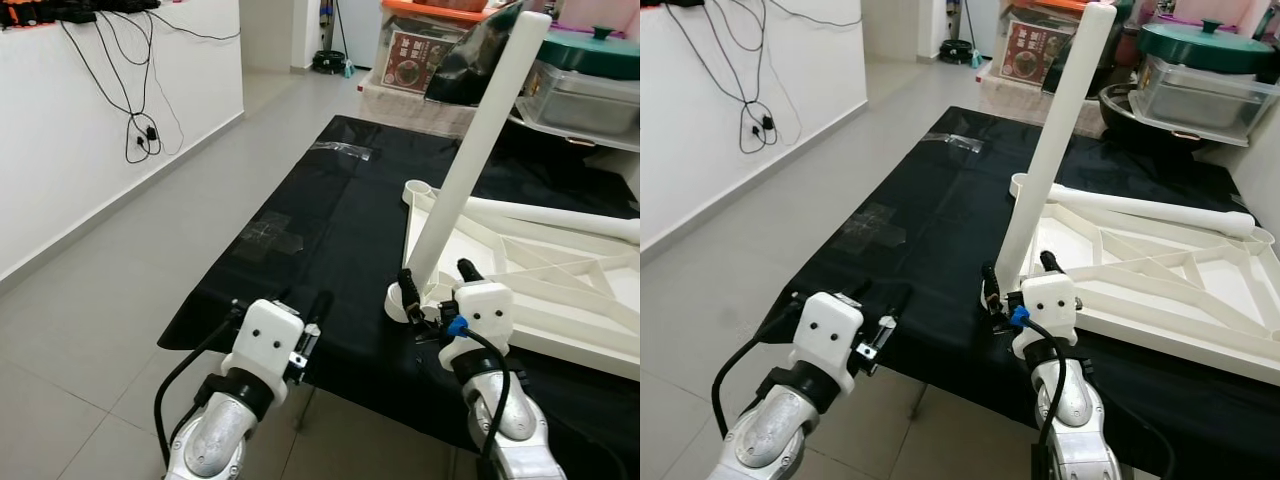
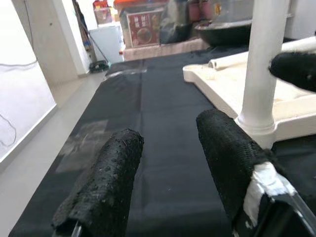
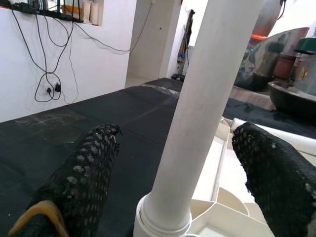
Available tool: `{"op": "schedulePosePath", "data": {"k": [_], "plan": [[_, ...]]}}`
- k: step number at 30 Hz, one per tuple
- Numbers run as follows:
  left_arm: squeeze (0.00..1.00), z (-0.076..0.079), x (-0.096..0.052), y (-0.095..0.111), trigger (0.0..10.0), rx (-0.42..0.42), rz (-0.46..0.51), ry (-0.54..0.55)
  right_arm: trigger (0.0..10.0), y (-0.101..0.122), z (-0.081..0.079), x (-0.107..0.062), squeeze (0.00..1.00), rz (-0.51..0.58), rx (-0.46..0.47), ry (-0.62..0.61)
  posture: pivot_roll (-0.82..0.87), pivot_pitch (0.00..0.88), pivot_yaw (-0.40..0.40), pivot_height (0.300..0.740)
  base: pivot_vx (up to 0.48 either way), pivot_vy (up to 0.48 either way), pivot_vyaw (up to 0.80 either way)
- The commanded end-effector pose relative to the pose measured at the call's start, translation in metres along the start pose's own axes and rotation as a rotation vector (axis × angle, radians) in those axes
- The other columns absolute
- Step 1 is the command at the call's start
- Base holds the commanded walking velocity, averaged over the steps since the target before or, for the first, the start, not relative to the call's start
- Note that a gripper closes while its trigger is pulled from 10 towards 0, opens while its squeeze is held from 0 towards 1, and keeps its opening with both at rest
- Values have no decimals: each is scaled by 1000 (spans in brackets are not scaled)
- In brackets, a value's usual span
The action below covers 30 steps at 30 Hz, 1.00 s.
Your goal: Building children table
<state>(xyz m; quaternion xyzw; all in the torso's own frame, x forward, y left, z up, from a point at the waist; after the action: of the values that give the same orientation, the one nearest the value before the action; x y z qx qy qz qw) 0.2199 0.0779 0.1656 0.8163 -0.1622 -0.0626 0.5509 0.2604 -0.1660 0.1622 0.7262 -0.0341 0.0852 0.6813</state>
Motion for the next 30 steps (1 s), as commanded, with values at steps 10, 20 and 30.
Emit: {"op": "schedulePosePath", "data": {"k": [10, 20, 30], "plan": [[0, 1, -1, -3, 10000, -6, -21, -18, 10000, -4, -5, 0, 0, -24, 63, 40, 102, 63, -67, 740, 0, 480, 0], [0, -7, 0, -6, 10000, -19, -41, 37, 10000, -4, -30, 15, 0, -30, 109, 110, 107, 63, -68, 740, 0, 48, -366], [0, -21, 2, -6, 10000, -74, -58, 133, 10000, -7, -49, 24, 0, -32, 113, 194, 113, 54, -70, 740, 0, 0, -480]]}}
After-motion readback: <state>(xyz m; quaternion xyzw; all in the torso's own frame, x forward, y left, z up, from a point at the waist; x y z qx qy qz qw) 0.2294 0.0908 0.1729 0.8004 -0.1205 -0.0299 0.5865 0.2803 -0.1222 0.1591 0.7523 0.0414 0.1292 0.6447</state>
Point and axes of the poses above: a point about 5 cm out from each wrist's last joint towards the gripper, its own x axis pointing out of the wrist towards the gripper, its own y axis along the axis of the wrist's last joint, z = x × y, the point moved 1 cm from there along x, pointing out of the wrist towards the gripper, and after that the axes turned 13 degrees about x, right-handed, at the moved point
